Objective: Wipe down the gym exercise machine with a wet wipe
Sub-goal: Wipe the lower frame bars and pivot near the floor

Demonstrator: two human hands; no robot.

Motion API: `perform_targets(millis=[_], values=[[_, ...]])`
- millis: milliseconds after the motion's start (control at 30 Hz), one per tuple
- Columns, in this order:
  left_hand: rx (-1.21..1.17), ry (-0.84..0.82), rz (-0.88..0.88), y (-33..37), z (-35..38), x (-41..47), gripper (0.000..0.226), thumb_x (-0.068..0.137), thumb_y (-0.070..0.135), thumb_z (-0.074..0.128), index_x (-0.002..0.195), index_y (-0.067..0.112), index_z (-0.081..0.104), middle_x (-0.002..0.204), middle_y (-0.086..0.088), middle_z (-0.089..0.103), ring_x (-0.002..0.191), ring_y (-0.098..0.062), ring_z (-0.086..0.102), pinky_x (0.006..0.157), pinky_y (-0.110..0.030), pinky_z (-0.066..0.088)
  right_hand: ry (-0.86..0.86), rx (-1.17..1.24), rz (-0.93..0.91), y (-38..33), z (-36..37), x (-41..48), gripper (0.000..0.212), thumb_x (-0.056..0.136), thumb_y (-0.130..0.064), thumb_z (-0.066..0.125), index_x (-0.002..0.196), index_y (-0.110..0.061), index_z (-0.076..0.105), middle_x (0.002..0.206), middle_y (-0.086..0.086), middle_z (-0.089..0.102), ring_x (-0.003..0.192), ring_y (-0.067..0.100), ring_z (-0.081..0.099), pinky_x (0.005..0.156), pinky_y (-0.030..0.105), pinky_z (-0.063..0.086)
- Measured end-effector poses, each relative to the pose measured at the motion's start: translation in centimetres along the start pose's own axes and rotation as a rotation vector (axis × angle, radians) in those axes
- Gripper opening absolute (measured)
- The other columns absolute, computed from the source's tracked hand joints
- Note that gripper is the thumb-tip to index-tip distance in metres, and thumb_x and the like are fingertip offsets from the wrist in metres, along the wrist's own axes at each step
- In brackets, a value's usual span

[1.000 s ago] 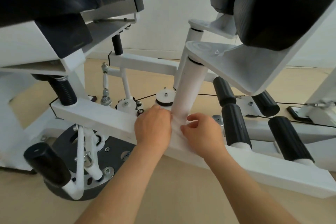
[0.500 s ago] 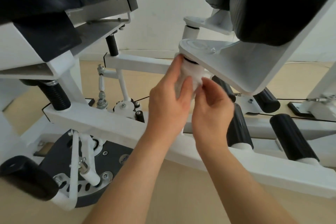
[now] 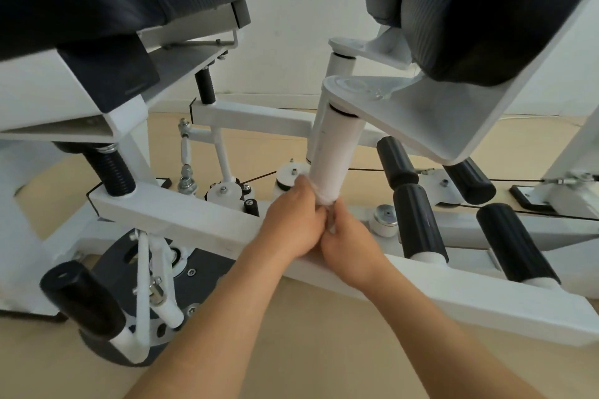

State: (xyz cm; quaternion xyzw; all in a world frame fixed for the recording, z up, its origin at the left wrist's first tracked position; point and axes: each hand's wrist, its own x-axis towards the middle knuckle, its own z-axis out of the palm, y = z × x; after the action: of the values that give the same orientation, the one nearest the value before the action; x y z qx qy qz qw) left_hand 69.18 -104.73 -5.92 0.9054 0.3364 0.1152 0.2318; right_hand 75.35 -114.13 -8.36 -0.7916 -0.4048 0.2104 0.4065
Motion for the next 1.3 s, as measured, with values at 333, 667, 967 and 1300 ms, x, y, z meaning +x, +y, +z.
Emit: perform_targets(millis=[333,667,967,1300], values=[[-0.131,0.148,0.158,1.9,-1.6,1.0,0.051,0.097,0.05,0.042,0.13,0.012,0.029,0.117,-0.009,0.059,0.093,-0.029,0.059,0.069,-0.035,0.042,0.116,0.206,-0.207,-1.7,-1.7,0.2,0.087,0.084,0.013,0.04,0.153,-0.021,-0.002,0.122,-0.01,0.054,0.099,-0.007,0.056,0.079,0.008,0.042],[0.653,-0.061,0.143,-1.5,0.2,-3.3,0.041,0.097,0.027,0.039,0.133,0.008,0.04,0.124,-0.01,0.06,0.116,-0.028,0.053,0.09,-0.038,0.037,-0.005,-0.559,-0.14,0.2,0.7,-2.7,0.028,0.098,-0.022,0.035,0.122,-0.01,0.044,0.102,0.009,0.063,0.094,0.032,0.06,0.075,0.039,0.044],[0.492,0.09,0.218,-4.1,0.8,-9.8,0.059,0.097,0.044,0.018,0.135,0.019,0.054,0.144,0.003,0.05,0.137,-0.014,0.041,0.112,-0.046,0.029,0.162,-0.652,-0.267,2.4,0.6,-7.0,0.049,0.078,-0.02,0.044,0.124,-0.013,0.061,0.132,0.001,0.061,0.125,0.021,0.056,0.093,0.042,0.052],[0.524,0.051,0.339,-1.3,4.2,-7.3,0.071,0.092,0.044,0.003,0.145,0.015,0.042,0.153,-0.005,0.037,0.143,-0.021,0.032,0.117,-0.042,0.019,0.473,-0.48,-0.164,3.6,-1.6,-8.6,0.014,0.085,-0.011,0.062,0.072,-0.016,0.068,0.079,-0.009,0.069,0.077,0.012,0.061,0.066,0.026,0.046]])
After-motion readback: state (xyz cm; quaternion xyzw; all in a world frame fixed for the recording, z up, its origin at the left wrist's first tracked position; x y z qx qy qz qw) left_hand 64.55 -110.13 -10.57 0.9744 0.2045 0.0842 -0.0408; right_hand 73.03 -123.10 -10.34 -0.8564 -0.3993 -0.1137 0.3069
